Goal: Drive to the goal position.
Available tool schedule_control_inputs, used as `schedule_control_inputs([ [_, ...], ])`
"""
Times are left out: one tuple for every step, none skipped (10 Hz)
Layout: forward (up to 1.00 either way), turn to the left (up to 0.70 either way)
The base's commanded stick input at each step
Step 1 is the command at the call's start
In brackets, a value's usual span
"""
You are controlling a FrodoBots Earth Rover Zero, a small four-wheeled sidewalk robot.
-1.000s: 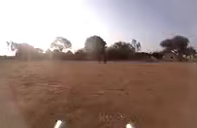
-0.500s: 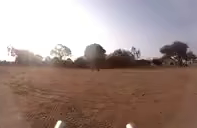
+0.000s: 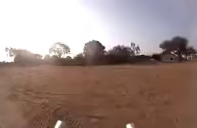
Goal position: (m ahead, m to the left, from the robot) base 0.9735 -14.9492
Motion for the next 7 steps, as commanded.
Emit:
schedule_control_inputs([
  [0.68,0.00],
  [0.68,-0.04],
  [0.68,-0.16],
  [0.68,-0.28],
  [0.68,-0.34],
  [0.68,-0.34],
  [0.68,-0.34],
])
